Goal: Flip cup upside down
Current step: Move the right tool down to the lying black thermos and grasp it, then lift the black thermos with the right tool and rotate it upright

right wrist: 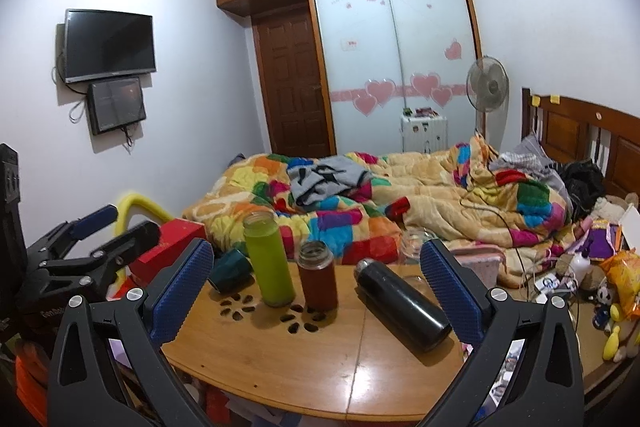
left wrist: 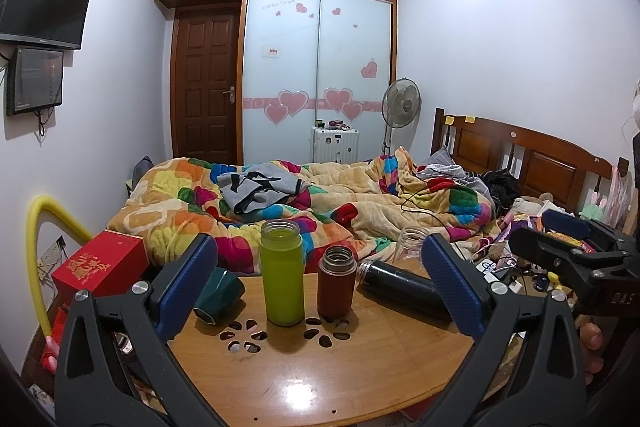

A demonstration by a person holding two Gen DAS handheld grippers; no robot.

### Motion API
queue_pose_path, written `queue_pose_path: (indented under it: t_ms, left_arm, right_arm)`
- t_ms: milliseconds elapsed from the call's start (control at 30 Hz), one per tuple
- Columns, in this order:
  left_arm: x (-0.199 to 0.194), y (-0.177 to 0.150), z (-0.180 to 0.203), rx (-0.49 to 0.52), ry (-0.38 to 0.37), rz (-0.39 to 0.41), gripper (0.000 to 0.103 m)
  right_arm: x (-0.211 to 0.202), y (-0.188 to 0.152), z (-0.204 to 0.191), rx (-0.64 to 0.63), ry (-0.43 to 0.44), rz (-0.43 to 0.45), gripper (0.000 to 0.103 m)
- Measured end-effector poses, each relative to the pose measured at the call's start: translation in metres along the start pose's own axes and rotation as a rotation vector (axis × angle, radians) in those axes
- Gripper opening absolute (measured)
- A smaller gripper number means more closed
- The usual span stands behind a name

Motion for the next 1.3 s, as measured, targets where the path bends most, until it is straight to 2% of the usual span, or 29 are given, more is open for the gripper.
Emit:
queue_pose_path:
  t_ms: [167, 333, 500, 667, 833, 933, 967, 1067, 1300]
  left_arm:
    - [0.020, -0.017, 0.008, 0.011, -0.021, 0.015, 0.103]
    - [0.045, -0.041, 0.015, 0.035, -0.028, -0.003, 0.103]
    - [0.073, -0.070, 0.018, 0.074, -0.001, -0.025, 0.103]
    - [0.098, -0.098, 0.023, 0.126, 0.003, -0.052, 0.103]
    - [0.109, -0.115, 0.035, 0.170, 0.003, -0.044, 0.103]
    - [0.117, -0.124, 0.044, 0.197, -0.002, -0.051, 0.103]
    - [0.119, -0.126, 0.046, 0.203, -0.004, -0.052, 0.103]
    - [0.123, -0.131, 0.054, 0.226, -0.014, -0.057, 0.103]
    - [0.127, -0.139, 0.069, 0.252, -0.035, -0.058, 0.103]
  right_arm:
    - [0.029, -0.018, 0.042, 0.026, -0.067, -0.074, 0.103]
    - [0.077, -0.049, 0.101, 0.069, -0.125, -0.208, 0.103]
    - [0.125, -0.077, 0.150, 0.085, -0.146, -0.336, 0.103]
    - [0.169, -0.095, 0.178, 0.082, -0.121, -0.445, 0.102]
    - [0.197, -0.110, 0.189, 0.067, -0.092, -0.543, 0.097]
    - [0.206, -0.116, 0.189, 0.044, -0.094, -0.594, 0.087]
    - [0.206, -0.118, 0.190, 0.031, -0.093, -0.603, 0.080]
    - [0.203, -0.120, 0.187, 0.026, -0.047, -0.628, 0.073]
    - [0.186, -0.131, 0.162, -0.063, -0.033, -0.648, 0.063]
Point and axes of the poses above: each gripper's, at about its wrist camera, not at the fingertips, and x roughly the way its jaws point, z to its right, y to its top, the point moved 7 cm from there along x, roughly the way its jaws point, and after that the axes turned 13 degrees about x, right-handed, at the moved point
